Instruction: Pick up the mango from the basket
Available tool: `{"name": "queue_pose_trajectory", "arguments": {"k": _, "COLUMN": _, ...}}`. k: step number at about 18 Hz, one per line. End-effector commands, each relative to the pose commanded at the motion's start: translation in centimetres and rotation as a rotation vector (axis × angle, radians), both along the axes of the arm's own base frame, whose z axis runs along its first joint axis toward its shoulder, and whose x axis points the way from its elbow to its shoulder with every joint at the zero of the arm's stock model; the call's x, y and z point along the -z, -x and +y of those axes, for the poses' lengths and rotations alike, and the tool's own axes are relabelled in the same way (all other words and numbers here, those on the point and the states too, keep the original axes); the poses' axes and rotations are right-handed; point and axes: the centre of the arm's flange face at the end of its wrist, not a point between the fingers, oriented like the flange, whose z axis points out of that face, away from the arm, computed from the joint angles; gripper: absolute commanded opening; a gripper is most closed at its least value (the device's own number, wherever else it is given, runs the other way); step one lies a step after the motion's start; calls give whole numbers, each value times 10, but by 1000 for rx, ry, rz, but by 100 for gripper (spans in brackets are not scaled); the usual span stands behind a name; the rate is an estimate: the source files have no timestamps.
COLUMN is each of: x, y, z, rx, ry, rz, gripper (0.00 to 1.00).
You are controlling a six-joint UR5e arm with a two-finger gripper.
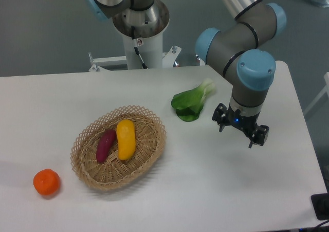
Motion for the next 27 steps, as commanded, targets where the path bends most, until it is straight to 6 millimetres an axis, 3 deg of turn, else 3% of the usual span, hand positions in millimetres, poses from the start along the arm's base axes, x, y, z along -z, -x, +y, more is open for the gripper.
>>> {"name": "queue_pose_trajectory", "arguments": {"k": 6, "x": 2, "y": -29, "z": -5, "rx": 7, "ry": 3, "rz": -28, "gripper": 100}}
{"name": "queue_pose_trajectory", "arguments": {"k": 15, "x": 12, "y": -102, "z": 22, "rx": -25, "ry": 20, "rz": -69, "gripper": 100}}
{"name": "queue_pose_trajectory", "arguments": {"k": 21, "x": 12, "y": -141, "z": 46, "rx": -97, "ry": 20, "rz": -124, "gripper": 100}}
{"name": "queue_pose_trajectory", "arguments": {"k": 27, "x": 14, "y": -171, "z": 73, "rx": -275, "ry": -72, "rz": -243, "gripper": 100}}
